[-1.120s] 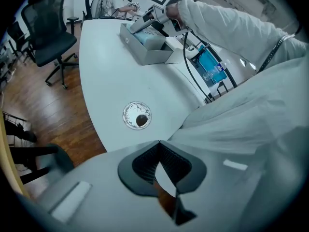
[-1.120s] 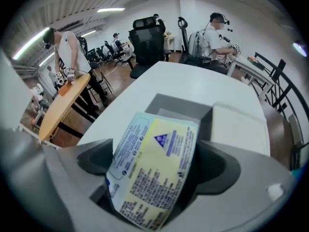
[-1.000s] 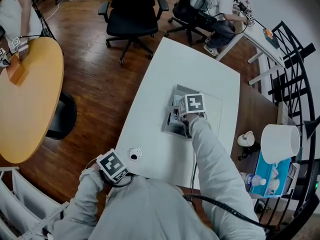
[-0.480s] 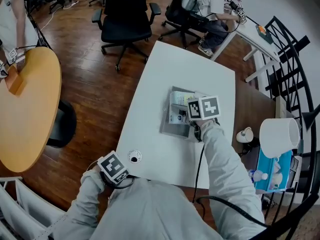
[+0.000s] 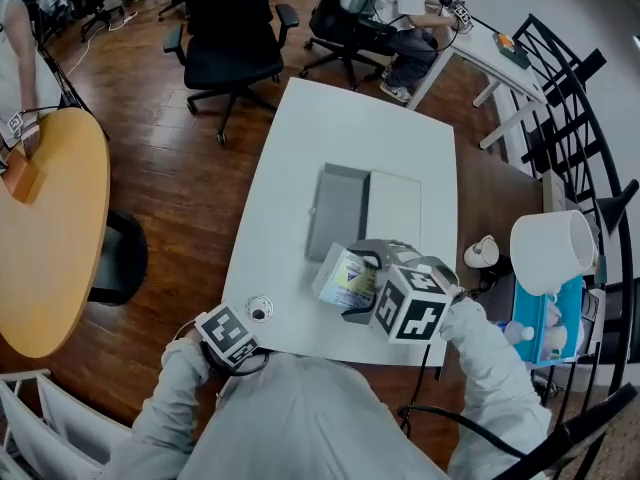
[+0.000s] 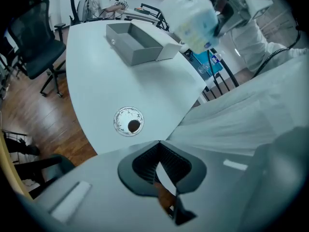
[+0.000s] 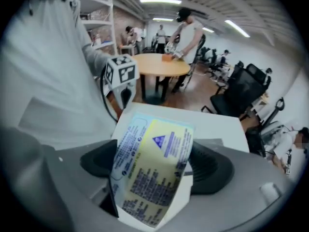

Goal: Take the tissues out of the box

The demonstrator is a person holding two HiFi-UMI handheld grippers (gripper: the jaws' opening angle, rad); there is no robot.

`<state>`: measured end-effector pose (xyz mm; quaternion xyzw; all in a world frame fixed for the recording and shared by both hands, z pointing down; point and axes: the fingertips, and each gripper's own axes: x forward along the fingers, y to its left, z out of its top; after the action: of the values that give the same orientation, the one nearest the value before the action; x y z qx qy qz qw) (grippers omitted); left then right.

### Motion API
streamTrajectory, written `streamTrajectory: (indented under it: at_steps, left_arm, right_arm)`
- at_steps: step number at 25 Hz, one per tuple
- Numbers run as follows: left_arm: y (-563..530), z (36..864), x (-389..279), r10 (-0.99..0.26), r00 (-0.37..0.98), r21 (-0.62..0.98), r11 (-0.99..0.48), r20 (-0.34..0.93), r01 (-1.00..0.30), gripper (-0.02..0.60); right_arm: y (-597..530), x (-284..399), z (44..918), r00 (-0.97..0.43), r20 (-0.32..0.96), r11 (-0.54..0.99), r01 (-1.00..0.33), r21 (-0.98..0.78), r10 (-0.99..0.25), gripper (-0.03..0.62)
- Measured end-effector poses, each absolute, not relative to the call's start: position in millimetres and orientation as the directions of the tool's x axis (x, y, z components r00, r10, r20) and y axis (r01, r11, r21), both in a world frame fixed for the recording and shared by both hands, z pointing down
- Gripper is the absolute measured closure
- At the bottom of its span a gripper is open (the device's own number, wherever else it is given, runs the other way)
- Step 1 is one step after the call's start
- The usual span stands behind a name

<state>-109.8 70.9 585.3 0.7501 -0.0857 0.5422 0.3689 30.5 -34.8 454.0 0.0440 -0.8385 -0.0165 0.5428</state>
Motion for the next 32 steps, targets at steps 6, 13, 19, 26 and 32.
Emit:
streamTrajectory:
  at_steps: [6, 13, 19, 26, 32]
  left_arm:
    - [79, 586, -96, 0.28, 0.399, 0.467, -0.716, 0.873, -0.519, 0.566]
    - [90, 587, -102, 0.28, 0.406, 0.478, -0.685, 0.87, -0.551, 0.566]
    - [89, 584, -103, 0.278, 0.411, 0.48, -0.678, 0.868, -0.557, 0.566]
    - [84, 579, -109, 0.259, 0.404, 0.461, -0.69, 0.877, -0.558, 0.566]
    - [82, 582, -98, 0.277, 0.39, 0.458, -0.721, 0.878, -0.52, 0.566]
  right_arm:
    - [7, 18, 556, -0.303, 0.95, 0.995, 0.084, -0.056, 0.079, 0.123]
    - [3, 19, 594, -0.294, 0.948, 0.99, 0.098, -0.098, 0.123, 0.107]
    - [-18, 14, 561, -0.417, 0.907, 0.998, 0.038, -0.051, 0.062, 0.082]
    - [-59, 44, 423, -0.62, 0.732, 0.957, -0.238, 0.165, -0.281, 0.086]
    - [-91, 108, 402, -0.53, 0.644, 0.808, -0.53, 0.256, -0.551, 0.359]
